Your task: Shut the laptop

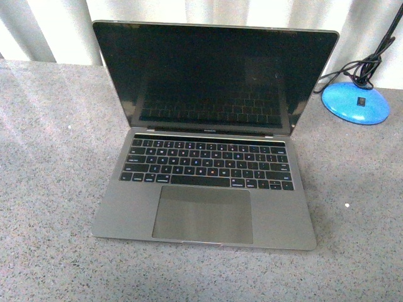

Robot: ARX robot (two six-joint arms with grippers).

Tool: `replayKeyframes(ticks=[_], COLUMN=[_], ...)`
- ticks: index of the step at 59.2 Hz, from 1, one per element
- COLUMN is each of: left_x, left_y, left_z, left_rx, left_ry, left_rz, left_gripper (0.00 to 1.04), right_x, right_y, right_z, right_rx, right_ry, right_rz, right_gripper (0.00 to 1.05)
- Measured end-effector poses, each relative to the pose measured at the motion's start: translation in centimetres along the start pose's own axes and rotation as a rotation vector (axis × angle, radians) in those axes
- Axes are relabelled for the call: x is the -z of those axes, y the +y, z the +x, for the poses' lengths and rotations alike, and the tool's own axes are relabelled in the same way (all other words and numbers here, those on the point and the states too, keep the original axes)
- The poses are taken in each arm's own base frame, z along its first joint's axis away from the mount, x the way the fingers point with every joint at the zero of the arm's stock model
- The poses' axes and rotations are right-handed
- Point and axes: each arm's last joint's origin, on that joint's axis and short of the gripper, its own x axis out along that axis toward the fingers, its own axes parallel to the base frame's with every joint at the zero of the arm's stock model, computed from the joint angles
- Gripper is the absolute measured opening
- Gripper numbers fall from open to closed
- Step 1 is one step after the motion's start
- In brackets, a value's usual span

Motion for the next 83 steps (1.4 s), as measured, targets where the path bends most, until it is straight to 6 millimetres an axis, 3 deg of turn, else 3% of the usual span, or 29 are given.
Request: replayKeyframes(ticks=[7,13,24,33,50,59,71,81,83], left_x=[-1.5,-2.9,-3.4,-3.2,-4.5,-5.2,-5.2,-4.2,-4.0], left_y=[-2.2,-5.3,-9.6,-12.3,-17.4,-19.9,-22.8,-24.2,-24.4], left_z=[1.6,3.6,6.9,9.1,12.8,14.1,14.3,14.2,14.1], left_rx=[0.126,0.286,0.426,0.485,0.610,0.650,0.689,0.734,0.736], left_ry=[0.002,0.000,0.021,0.030,0.019,0.020,0.056,0.139,0.150], left_rz=[0.011,0.059,0.109,0.132,0.192,0.246,0.322,0.387,0.398], left_gripper=[0.98,0.98,0.98,0.98,0.98,0.97,0.60,0.30,0.25], right_x=[-1.2,-3.7,-6.7,-7.6,-8.6,-10.3,-12.2,-12.4,-12.3], right_y=[-0.6,-0.9,-1.3,-1.4,-2.7,-3.5,-3.8,-2.9,-2.8], right_z=[1.9,4.5,8.8,11.5,16.4,18.0,19.2,19.8,20.0], right_rx=[-0.013,-0.040,-0.061,-0.073,-0.053,-0.050,-0.072,-0.139,-0.146], right_ry=[0.006,-0.007,-0.007,-0.018,-0.033,-0.059,-0.080,-0.079,-0.078], right_rz=[-0.071,-0.118,-0.161,-0.184,-0.234,-0.261,-0.315,-0.340,-0.347], right_gripper=[0.95,0.95,0.95,0.95,0.94,0.70,0.33,0.03,0.01])
